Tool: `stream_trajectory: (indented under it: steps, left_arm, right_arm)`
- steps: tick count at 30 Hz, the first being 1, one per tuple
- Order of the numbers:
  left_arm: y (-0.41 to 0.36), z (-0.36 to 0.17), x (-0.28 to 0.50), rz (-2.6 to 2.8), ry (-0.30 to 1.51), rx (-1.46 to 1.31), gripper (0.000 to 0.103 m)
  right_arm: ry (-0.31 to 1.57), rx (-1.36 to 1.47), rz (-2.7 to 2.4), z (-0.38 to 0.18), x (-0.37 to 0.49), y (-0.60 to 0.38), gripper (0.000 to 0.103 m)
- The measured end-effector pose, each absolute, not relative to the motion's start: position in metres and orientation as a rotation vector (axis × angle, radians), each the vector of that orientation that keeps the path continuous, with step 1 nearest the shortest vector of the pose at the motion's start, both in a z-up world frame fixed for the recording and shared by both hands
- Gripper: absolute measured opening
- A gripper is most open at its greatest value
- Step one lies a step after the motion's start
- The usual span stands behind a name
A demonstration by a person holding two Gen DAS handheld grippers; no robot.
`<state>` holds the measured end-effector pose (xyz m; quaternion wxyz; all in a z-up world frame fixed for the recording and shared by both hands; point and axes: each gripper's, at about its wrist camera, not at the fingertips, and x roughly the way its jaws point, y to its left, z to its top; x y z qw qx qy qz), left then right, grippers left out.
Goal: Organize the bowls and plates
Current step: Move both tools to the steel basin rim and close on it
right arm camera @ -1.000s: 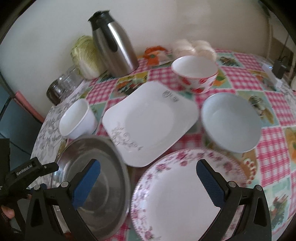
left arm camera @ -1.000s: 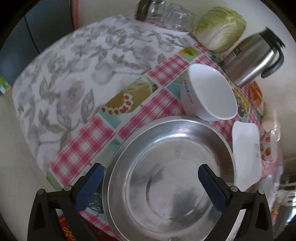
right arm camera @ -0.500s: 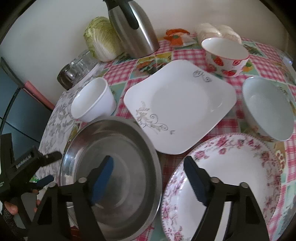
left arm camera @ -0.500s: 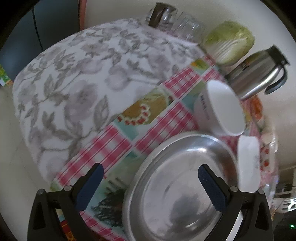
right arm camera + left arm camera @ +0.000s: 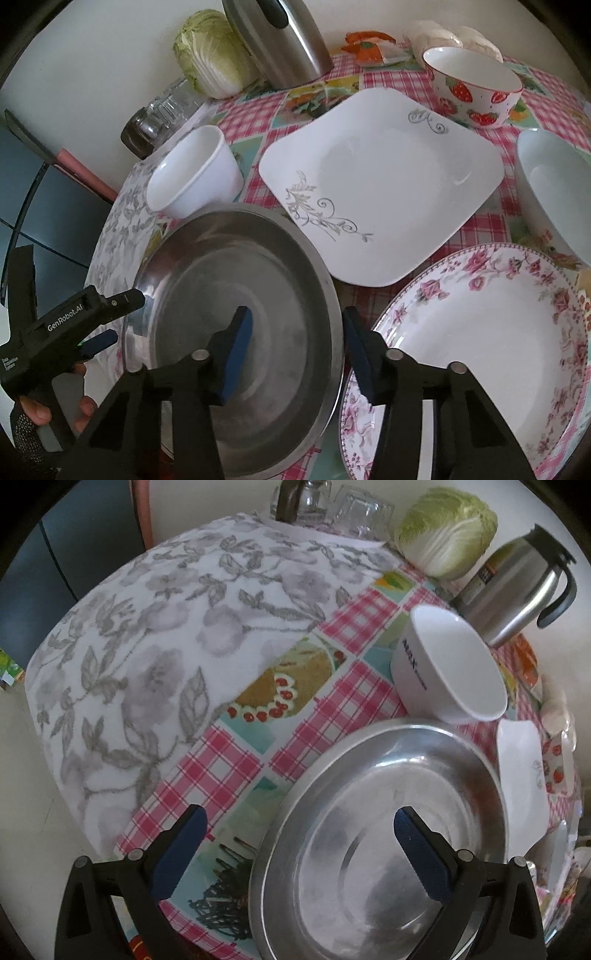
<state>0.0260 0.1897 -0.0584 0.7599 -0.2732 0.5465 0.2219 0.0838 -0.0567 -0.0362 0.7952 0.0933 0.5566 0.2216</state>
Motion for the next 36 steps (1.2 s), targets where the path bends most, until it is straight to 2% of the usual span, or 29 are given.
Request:
stream_trajectory:
  steps: [3, 7, 22, 36]
  left_arm:
    - [0.189, -0.063, 0.027, 0.479, 1.205, -0.614, 0.094]
    - [0.189, -0.071, 0.026, 0.474, 1.233, -0.647, 0.092]
    - [0.182, -0.081, 0.032, 0.476, 1.294, -0.581, 0.092]
    - [0.193, -0.077, 0.025, 0.507, 1.210, -0.703, 0.091]
  right_arm:
    - [1.199, 0.207, 0.477, -0.036, 0.084, -0.058, 0.048]
    - [1.200, 0.208, 0.478, -0.036, 0.084, -0.057, 0.047]
    - [1.200, 0.254, 0.496, -0.037, 0.085, -0.061, 0.047]
    - [1.204, 0.240, 0.534, -0.037, 0.088, -0.058, 0.047]
